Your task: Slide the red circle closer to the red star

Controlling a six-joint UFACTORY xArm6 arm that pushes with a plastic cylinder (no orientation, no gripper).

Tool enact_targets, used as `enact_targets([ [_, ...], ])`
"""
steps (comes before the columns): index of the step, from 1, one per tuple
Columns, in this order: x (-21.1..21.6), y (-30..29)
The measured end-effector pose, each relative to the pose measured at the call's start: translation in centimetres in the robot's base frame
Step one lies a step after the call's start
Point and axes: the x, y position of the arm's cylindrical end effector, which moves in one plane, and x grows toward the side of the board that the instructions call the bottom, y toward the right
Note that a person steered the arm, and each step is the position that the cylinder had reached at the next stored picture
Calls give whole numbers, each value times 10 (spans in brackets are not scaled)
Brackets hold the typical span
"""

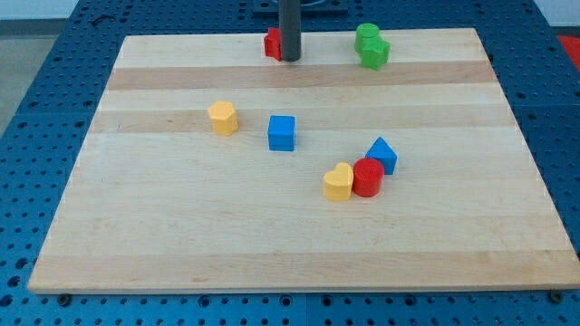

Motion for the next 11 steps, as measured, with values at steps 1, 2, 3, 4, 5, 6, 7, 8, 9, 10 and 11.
enact_targets([
  [1,31,12],
  [2,84,63],
  [3,98,169],
  [4,156,222],
  [5,242,200],
  [6,279,167],
  [7,264,136],
  [8,254,102],
  [9,251,57],
  [10,230,29],
  [11,203,24],
])
